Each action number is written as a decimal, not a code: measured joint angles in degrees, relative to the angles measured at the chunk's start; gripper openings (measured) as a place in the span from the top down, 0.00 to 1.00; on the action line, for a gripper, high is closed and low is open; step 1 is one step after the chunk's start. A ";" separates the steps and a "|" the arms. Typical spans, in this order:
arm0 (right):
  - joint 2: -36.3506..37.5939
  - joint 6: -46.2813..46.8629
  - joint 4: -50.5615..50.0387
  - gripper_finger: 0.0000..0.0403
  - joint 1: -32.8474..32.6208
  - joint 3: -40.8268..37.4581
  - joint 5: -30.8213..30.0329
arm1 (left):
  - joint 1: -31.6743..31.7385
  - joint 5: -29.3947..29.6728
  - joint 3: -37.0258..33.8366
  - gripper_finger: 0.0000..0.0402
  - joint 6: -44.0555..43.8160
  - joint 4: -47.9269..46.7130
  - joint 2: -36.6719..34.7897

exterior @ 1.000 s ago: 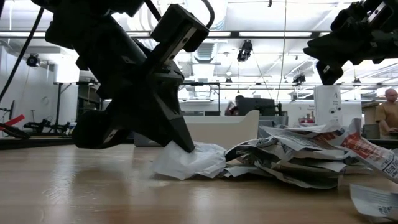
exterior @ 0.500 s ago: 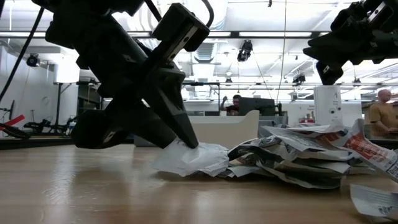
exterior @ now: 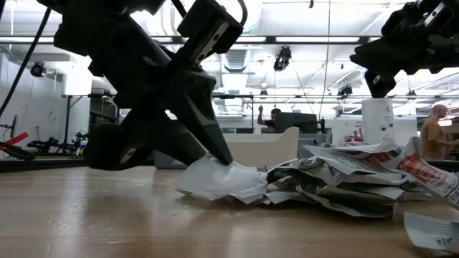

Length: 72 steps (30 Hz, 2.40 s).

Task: Pick & Place First Aid Supplies
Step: Put the white fingertip band aid into the left black bin

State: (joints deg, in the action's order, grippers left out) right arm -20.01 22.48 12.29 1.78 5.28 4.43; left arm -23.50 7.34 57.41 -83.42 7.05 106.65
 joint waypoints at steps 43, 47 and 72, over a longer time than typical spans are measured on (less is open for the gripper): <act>0.00 -0.11 0.00 0.79 -0.01 0.02 0.00 | 7.97 47.37 0.50 1.00 48.07 -2.86 -32.55; 0.00 -0.11 0.00 0.79 0.00 0.00 0.00 | 12.84 50.72 0.50 1.00 52.91 -8.69 -35.27; 0.00 -0.13 0.00 0.79 0.00 0.01 -0.01 | 62.62 -5.57 0.65 1.00 44.50 -19.26 -23.45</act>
State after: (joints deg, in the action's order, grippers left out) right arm -20.01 22.35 12.29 1.78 5.28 4.42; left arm 39.13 1.77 58.05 -38.92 -12.21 83.20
